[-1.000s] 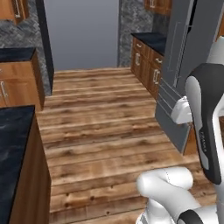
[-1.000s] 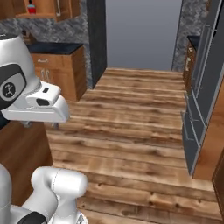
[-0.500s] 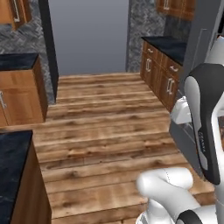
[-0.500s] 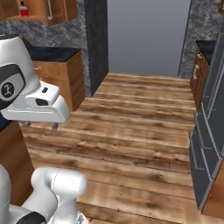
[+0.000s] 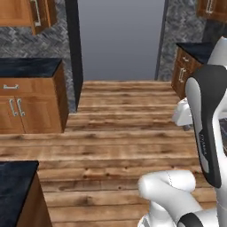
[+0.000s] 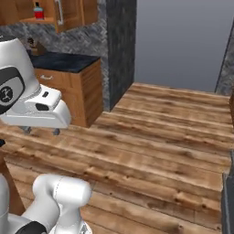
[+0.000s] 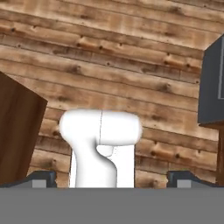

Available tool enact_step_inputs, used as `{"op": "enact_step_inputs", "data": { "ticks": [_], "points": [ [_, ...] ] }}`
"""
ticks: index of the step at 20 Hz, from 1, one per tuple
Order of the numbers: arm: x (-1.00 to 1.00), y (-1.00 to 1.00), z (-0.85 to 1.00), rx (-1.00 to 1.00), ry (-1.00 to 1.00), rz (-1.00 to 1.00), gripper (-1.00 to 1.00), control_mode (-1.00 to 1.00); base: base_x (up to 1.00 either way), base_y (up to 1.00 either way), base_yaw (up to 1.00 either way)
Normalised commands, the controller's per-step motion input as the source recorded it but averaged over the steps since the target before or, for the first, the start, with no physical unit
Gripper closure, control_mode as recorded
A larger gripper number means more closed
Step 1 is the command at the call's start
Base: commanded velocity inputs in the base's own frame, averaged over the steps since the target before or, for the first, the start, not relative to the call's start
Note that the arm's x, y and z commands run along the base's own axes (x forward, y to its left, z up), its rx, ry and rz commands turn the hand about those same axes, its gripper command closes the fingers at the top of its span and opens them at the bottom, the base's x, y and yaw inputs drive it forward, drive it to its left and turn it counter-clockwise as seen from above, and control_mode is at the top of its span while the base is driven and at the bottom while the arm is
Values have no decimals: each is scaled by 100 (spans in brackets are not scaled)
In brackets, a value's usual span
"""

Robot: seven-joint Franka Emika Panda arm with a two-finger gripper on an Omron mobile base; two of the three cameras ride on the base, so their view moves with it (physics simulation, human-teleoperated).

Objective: Get the candle and the liquor from the cabinet and move them to the dining counter.

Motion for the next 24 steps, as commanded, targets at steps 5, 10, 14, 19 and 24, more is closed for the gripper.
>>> {"op": "enact_step_inputs", "data": {
  "ticks": [5,10,14,19,24],
  "points": [
    [0,0,0,0,0,0,-100,100,100,-11,59],
    [0,0,0,0,0,0,-100,100,100,-15,67],
    [0,0,0,0,0,0,-100,100,100,-25,76],
    [0,0,0,0,0,0,-100,100,99,-28,78],
    [0,0,0,0,0,0,-100,100,100,-27,76]
  ]
}}
